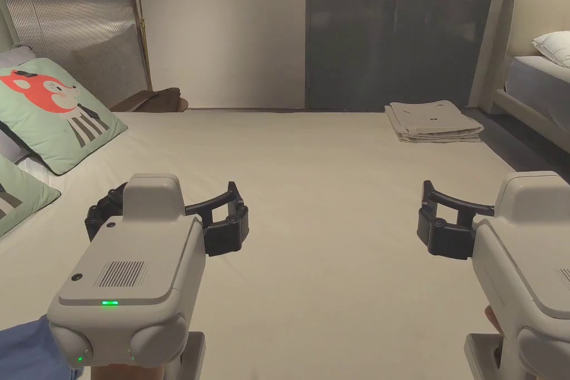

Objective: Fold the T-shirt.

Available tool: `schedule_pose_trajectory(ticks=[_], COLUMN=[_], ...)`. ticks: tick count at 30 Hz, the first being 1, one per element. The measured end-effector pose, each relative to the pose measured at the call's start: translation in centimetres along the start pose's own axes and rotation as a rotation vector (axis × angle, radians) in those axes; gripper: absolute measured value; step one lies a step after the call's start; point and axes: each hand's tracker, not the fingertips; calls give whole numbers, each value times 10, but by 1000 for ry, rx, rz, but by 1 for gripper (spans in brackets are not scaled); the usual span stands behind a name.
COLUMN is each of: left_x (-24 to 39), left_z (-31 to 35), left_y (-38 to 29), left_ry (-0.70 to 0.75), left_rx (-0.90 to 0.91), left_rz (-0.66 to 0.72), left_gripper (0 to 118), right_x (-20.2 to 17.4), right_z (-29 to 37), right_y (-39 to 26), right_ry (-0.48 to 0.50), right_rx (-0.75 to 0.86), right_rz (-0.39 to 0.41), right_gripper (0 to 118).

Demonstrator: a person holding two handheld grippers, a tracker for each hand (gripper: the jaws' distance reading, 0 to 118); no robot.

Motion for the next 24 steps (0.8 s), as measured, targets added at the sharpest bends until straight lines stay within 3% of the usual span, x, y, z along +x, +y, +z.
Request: schedule_pose_trajectory(ticks=[12, 24], left_x=[-1, -3], left_z=[0, 1], left_y=[-1, -1], left_ry=[7, 10], left_rx=[-3, -4], left_rz=[4, -3], left_gripper=[111, 111], right_x=[-3, -5], right_z=[2, 6], right_y=[2, 8], right_ry=[-14, 18], right_rx=[0, -7], right_rz=[31, -12], right_gripper=[113, 113])
